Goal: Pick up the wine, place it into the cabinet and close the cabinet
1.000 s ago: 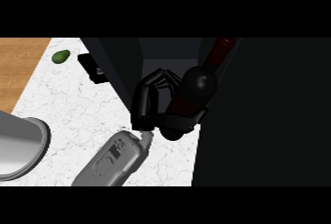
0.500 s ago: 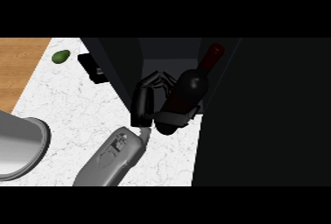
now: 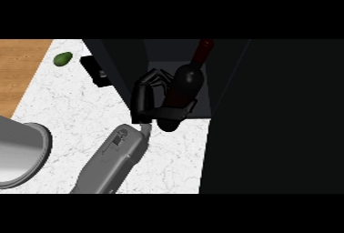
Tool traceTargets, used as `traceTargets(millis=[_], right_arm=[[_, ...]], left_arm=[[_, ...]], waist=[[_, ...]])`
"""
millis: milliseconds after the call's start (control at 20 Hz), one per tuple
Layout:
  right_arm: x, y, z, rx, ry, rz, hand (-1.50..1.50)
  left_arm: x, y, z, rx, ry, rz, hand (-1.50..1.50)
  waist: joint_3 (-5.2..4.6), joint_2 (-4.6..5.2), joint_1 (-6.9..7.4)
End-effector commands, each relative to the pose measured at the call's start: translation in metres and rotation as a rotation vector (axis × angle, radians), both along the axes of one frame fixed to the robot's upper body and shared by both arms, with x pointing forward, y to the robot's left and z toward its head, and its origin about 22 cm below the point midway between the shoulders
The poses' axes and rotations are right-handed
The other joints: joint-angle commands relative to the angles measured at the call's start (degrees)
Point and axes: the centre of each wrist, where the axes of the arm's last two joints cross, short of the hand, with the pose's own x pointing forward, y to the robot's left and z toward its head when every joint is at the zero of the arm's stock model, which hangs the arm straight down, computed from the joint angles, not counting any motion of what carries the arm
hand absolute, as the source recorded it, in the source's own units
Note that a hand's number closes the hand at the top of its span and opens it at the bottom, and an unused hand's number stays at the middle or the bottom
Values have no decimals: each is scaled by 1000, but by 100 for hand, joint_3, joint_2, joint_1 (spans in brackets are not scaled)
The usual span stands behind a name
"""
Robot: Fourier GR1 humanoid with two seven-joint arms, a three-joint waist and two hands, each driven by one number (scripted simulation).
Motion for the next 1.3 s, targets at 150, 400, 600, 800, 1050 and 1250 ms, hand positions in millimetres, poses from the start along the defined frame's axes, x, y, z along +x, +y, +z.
traceTargets(millis=[150, 400, 600, 800, 1050, 1250], right_arm=[[-21, 10, 13, 65, -9, 60, -150], [-11, 10, 9, 68, -5, 84, -150], [-8, -4, 9, 69, -3, 67, -150], [-22, -3, 9, 39, -16, 93, -150], [-17, 7, 3, 72, -6, 82, -150], [-16, 8, 8, 68, -10, 114, -150]], left_arm=[[14, 10, 4, -8, 36, -28, 150], [40, -5, 22, -22, 63, 3, 150], [45, 5, -5, 42, 70, 12, 150], [66, 5, 17, 19, 98, 38, 150], [76, 7, 17, 71, 16, 77, 150], [84, 9, 18, 95, -1, 111, 150]], waist=[[-2, -10, 37], [-1, 10, -37], [0, 25, -69], [1, 27, -104], [-1, 45, -140], [-2, 75, -210]])
